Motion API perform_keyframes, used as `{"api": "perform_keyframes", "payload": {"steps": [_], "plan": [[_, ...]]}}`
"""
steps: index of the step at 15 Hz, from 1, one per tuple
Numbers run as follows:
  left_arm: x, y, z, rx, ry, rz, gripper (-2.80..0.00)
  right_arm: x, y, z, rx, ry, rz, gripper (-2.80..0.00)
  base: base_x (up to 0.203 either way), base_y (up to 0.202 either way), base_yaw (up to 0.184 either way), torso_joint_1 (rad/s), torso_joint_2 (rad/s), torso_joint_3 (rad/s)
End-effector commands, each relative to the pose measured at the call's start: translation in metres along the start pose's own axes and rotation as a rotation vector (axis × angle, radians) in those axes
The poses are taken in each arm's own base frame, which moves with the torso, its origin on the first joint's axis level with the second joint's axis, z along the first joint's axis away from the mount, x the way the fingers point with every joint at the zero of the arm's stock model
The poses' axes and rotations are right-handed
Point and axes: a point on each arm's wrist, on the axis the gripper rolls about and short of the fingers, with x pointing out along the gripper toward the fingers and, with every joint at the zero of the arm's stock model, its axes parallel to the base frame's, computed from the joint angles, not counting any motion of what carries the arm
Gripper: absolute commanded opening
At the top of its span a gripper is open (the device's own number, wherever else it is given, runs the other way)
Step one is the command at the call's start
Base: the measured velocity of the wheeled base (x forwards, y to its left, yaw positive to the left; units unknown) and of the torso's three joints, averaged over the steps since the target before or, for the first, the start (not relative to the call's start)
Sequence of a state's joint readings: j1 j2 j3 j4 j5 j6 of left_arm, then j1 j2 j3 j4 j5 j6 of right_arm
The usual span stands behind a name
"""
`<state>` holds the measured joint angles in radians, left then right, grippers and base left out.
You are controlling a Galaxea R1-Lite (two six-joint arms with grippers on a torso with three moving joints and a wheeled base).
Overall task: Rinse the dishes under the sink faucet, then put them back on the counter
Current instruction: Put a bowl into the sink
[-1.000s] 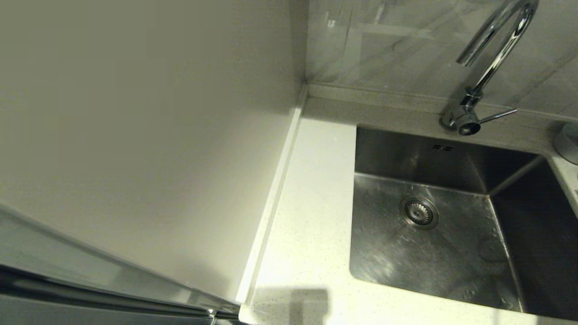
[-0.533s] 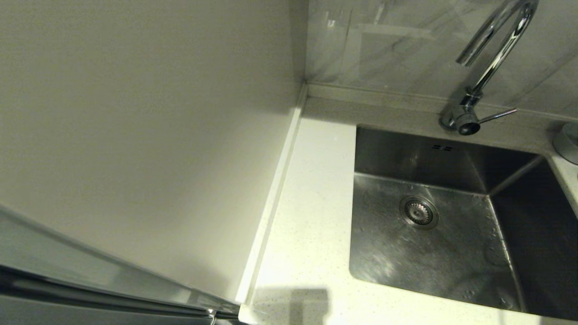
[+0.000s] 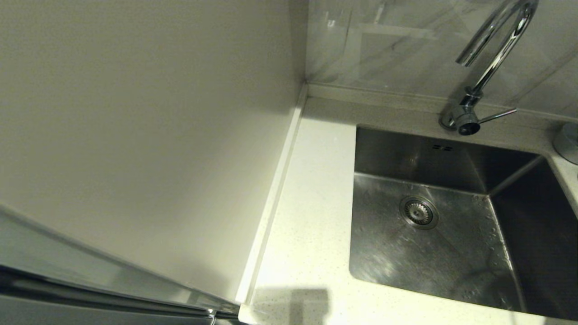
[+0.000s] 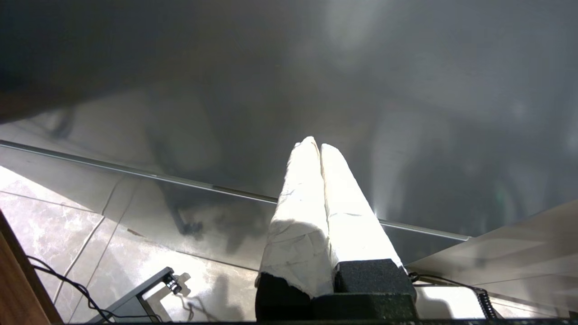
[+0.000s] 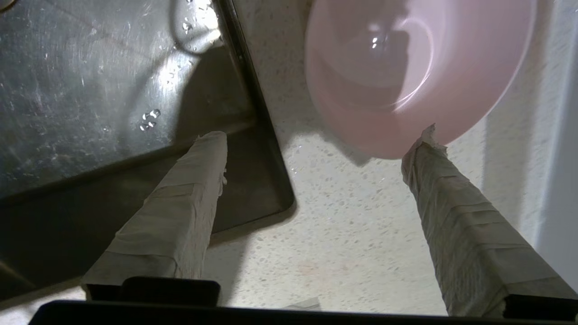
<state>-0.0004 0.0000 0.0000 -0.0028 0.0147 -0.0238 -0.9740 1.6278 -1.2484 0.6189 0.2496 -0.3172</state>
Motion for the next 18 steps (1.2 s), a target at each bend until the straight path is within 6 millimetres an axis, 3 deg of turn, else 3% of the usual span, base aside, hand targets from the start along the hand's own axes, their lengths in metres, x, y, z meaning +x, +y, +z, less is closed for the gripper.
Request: {"api": "perform_keyframes", "payload": {"steps": [1,18], "plan": [[0.000,0.000,0.000,-0.001,-0.003,0.001,-2.80,0.009,-0.001,-0.002,0.046,0.031,0.014,0.00,0.000,0.000,0.000,0.000,0.00,0.000],[0.000,0.000,0.000,-0.001,-0.003,0.000,-2.80,0.071,-0.028,0.034,0.033,0.023,0.046,0.00,0.000,0.000,0.000,0.000,0.00,0.000]]}}
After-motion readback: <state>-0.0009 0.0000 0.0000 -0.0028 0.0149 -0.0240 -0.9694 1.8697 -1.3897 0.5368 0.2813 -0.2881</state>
